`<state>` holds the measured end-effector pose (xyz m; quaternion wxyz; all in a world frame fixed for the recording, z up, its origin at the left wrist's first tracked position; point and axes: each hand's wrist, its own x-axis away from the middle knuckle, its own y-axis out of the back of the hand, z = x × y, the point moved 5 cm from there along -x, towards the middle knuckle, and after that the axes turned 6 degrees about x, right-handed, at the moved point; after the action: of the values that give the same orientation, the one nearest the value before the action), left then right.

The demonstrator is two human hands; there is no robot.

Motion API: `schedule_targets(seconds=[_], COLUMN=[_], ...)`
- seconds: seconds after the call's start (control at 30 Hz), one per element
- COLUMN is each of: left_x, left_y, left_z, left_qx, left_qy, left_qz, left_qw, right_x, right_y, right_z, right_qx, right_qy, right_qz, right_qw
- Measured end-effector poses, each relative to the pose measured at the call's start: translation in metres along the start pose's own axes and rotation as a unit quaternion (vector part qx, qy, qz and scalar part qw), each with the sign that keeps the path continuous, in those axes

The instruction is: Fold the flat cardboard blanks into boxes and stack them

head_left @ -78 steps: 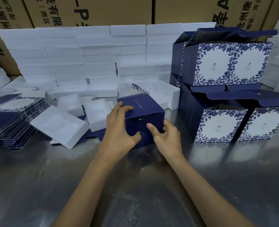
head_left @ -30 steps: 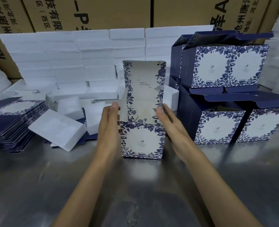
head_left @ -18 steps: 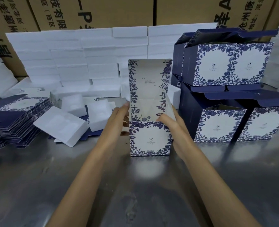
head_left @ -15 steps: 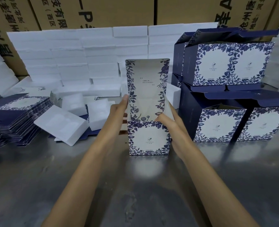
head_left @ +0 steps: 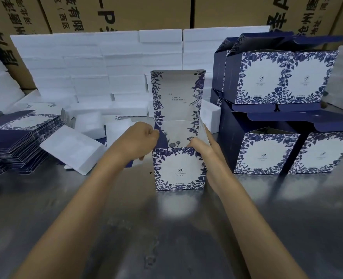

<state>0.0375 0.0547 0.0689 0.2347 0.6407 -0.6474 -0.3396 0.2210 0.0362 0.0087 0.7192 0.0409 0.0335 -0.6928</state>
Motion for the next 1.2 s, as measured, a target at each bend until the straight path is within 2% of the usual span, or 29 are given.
schedule_targets(seconds=[0.13,0.2,0.33,0.47,0.67,0.73,0.8,0.87,0.9,0.97,1.07,1.2], left_x=[-0.013,-0.015,-0.016,-0.025,-0.029,-0.026,-0.019,-0.012,-0.009,-0.004,0.001,0.004], left_y=[0.009,0.008,-0.005,-0.003,-0.014,-0.016,-0.015,-0.017,-0.02,-0.028,-0.038,-0.039], left_z=[0.0,-0.001,0.003,0.008,0.017,0.02,0.022,0.026,0.027,0.027,0.029,0.03], left_qx=[0.036,0.042,0.086,0.125,0.219,0.244,0.272,0.359,0.419,0.504,0.533,0.539], left_qy=[0.045,0.06,0.027,0.057,0.059,0.053,0.038,0.022,0.017,0.009,0.009,0.01], left_qz=[0.057,0.046,-0.006,0.014,-0.017,-0.047,-0.121,-0.174,-0.167,-0.118,-0.079,-0.086], left_qw=[0.997,0.996,0.996,0.99,0.974,0.967,0.954,0.917,0.893,0.856,0.842,0.838], right_x=[0.002,0.002,0.001,0.0,-0.001,-0.003,-0.002,-0.003,-0.003,0.0,0.001,0.002], right_y=[0.0,0.0,0.001,0.004,0.009,0.012,0.012,0.02,0.024,0.033,0.037,0.034], right_z=[0.001,0.001,0.003,0.004,0.003,0.002,0.003,0.008,0.011,0.014,0.016,0.028], right_qx=[-0.003,-0.003,0.001,-0.002,0.014,0.013,-0.034,-0.072,-0.055,0.049,0.172,0.209], right_qy=[-0.003,-0.003,0.002,0.0,0.003,-0.011,-0.035,-0.059,-0.069,-0.076,-0.069,-0.052], right_qz=[-0.007,-0.005,-0.001,0.001,0.025,0.047,0.087,0.076,0.06,0.037,0.039,0.06], right_qw=[1.0,1.0,1.0,1.0,1.0,0.999,0.995,0.993,0.994,0.995,0.982,0.975])
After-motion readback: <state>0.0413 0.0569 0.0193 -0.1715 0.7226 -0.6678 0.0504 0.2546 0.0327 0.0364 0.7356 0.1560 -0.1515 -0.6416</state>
